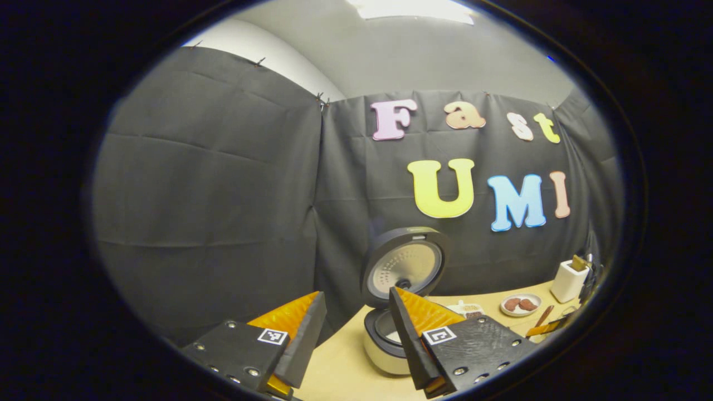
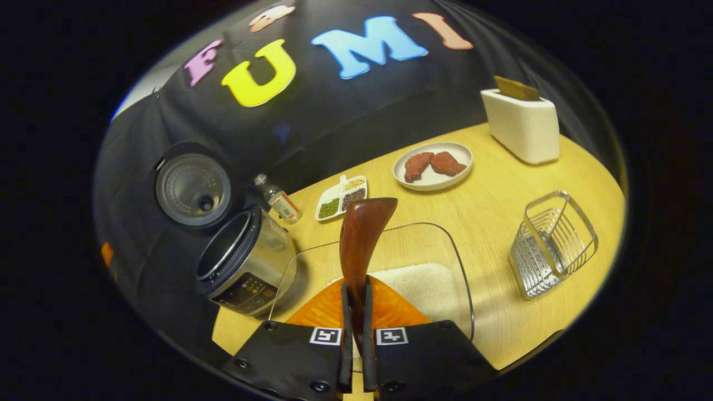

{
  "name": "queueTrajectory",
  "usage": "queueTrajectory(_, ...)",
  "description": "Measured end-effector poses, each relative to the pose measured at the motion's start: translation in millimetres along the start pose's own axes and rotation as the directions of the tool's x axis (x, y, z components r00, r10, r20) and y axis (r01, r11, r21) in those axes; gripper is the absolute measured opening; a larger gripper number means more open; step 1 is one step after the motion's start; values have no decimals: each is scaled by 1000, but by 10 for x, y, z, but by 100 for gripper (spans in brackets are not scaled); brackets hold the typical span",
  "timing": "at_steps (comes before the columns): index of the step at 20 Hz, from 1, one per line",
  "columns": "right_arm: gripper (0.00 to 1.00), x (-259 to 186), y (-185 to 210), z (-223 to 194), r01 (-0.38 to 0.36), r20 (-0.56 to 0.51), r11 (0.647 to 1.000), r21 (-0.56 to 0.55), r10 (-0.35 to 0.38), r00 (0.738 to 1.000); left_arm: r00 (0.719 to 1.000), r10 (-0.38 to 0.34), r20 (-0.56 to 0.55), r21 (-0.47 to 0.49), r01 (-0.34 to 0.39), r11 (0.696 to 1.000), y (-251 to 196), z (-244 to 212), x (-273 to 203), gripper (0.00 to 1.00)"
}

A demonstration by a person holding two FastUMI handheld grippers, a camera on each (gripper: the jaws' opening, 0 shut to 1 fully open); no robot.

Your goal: Close the left gripper, press the button to open the rice cooker; take a wooden spoon from the chopstick holder with the right hand, scoop a spoonful of rice and pour it into the rice cooker, then put the wooden spoon back into the chopstick holder.

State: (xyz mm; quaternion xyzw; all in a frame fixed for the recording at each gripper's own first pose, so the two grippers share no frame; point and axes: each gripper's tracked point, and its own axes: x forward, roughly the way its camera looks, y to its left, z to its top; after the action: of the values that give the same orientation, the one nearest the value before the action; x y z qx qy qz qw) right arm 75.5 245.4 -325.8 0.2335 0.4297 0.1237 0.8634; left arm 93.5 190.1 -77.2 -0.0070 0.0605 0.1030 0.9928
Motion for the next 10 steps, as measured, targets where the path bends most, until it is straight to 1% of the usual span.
queueTrajectory(2,8,7,-65,12,-11,-13,995,98,12,1000,1000,-4,2,-2,4,1000,-17,27,0,73)
queueTrajectory(3,8,9,-85,39,-18,-13,989,148,20,1000,1000,-6,3,-1,6,1000,-24,30,7,74)
queueTrajectory(4,9,6,-97,55,-26,-12,981,194,29,1000,1000,-8,4,3,8,1000,-25,47,13,72)
queueTrajectory(5,8,-4,-128,88,-32,-9,972,234,35,999,1000,-9,7,7,9,1000,-37,60,12,74)
queueTrajectory(8,8,-36,-195,221,-53,8,941,335,54,999,1000,-11,12,14,11,1000,-22,103,4,73)
queueTrajectory(10,8,-52,-200,324,-72,22,911,407,69,997,1000,-10,14,15,10,1000,-8,118,9,74)
